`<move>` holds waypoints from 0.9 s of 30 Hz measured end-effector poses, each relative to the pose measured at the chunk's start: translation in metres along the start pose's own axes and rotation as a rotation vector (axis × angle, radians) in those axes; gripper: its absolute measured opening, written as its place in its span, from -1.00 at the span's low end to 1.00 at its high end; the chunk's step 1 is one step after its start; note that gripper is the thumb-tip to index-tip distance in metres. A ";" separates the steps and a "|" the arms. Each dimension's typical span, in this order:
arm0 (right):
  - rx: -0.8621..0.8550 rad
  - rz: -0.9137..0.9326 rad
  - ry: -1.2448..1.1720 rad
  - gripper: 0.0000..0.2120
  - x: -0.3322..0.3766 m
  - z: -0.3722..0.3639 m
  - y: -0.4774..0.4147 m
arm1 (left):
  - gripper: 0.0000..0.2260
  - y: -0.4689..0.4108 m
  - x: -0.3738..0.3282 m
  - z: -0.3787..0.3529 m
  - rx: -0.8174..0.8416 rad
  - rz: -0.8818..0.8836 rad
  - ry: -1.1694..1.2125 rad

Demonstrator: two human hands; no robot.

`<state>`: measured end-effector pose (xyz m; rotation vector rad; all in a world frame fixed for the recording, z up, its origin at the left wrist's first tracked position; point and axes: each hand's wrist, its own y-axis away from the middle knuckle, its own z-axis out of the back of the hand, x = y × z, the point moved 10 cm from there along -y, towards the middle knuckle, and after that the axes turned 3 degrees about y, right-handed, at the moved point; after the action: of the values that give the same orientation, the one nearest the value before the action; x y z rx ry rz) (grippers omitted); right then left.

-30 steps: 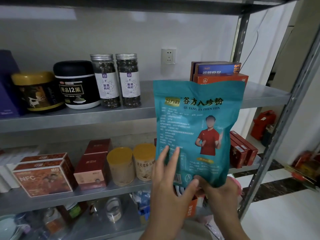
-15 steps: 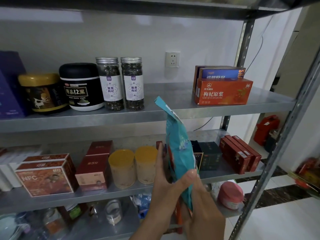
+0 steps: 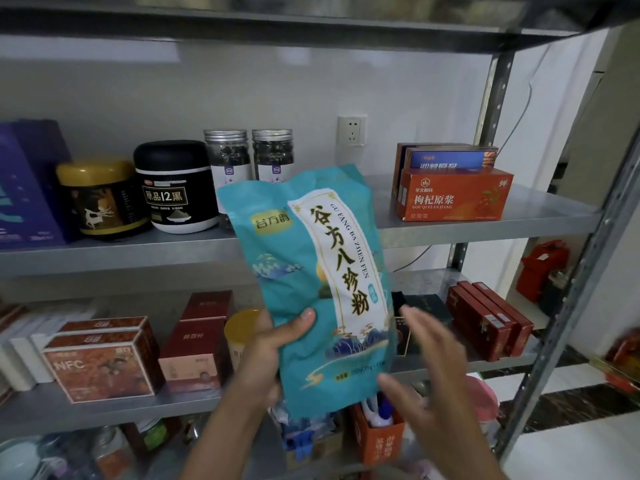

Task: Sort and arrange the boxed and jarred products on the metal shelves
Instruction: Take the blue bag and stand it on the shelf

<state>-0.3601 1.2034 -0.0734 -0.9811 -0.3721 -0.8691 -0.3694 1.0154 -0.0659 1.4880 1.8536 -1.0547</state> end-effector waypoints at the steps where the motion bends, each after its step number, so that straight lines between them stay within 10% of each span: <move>1: 0.029 -0.072 -0.109 -0.17 -0.012 0.005 -0.011 | -0.57 -0.002 0.000 -0.004 0.043 0.028 0.017; 4: 0.374 -0.190 -0.680 -0.10 -0.022 -0.007 -0.035 | -0.48 -0.008 0.000 -0.017 0.145 0.091 0.032; 8: 0.563 -0.276 -0.806 -0.01 -0.030 -0.013 -0.049 | -0.46 -0.019 -0.003 -0.032 0.224 0.118 -0.022; 15: 0.189 -0.344 -0.863 -0.40 -0.045 0.001 -0.063 | -0.82 -0.043 -0.037 -0.046 0.148 -0.021 -0.343; 23: -0.112 -0.254 -0.925 -0.56 -0.025 0.029 -0.102 | -0.66 -0.072 -0.175 -0.087 -0.154 -0.878 -1.347; 27: -0.148 -0.133 -0.869 -0.62 -0.003 0.047 -0.145 | -0.55 -0.121 -0.203 -0.089 -0.228 -0.853 -1.772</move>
<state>-0.4699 1.2057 0.0316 -1.4614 -1.1313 -0.5498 -0.4299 0.9680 0.1742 -0.6164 0.9691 -1.5407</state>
